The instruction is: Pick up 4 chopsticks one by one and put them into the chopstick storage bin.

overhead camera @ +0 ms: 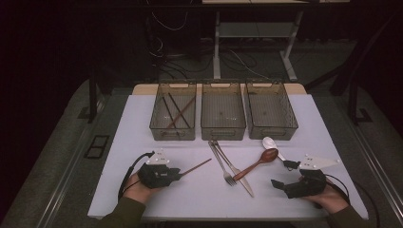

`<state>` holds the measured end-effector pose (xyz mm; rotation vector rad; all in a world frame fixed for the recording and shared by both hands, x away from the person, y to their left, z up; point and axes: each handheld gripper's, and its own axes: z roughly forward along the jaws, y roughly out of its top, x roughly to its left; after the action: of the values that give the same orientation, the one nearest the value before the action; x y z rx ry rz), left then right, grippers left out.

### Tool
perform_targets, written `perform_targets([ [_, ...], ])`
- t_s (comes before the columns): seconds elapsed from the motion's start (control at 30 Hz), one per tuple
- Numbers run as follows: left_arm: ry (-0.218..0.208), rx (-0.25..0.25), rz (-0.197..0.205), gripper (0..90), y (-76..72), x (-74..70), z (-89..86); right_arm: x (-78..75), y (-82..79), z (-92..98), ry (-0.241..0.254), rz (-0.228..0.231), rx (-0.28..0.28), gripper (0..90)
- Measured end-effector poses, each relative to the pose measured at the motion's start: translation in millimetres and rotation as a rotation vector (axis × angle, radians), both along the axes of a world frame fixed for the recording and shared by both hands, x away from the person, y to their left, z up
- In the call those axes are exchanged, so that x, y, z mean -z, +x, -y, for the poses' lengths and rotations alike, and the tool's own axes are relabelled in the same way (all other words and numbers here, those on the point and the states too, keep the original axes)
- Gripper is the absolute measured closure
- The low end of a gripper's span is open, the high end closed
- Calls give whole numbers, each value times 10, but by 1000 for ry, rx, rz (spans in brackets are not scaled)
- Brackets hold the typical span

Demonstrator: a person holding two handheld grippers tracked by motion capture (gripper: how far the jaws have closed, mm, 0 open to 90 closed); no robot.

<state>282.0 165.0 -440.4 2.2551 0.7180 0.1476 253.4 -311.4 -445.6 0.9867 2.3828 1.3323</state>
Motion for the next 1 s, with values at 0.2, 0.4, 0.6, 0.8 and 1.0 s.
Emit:
perform_targets([
  [0.2,41,7,2,785,-10,28,29,0,0,0,1,-1,1,98],
  [0.4,84,18,29,819,-30,14,61,-1,1,4,2,1,2,98],
  [0.6,81,18,22,828,-22,13,58,-3,-1,4,2,-1,-2,99],
  [0.8,80,18,6,832,-8,7,51,-10,-4,10,9,0,1,98],
  [1.0,64,7,-5,833,-2,-9,54,-7,-3,8,6,1,1,98],
])
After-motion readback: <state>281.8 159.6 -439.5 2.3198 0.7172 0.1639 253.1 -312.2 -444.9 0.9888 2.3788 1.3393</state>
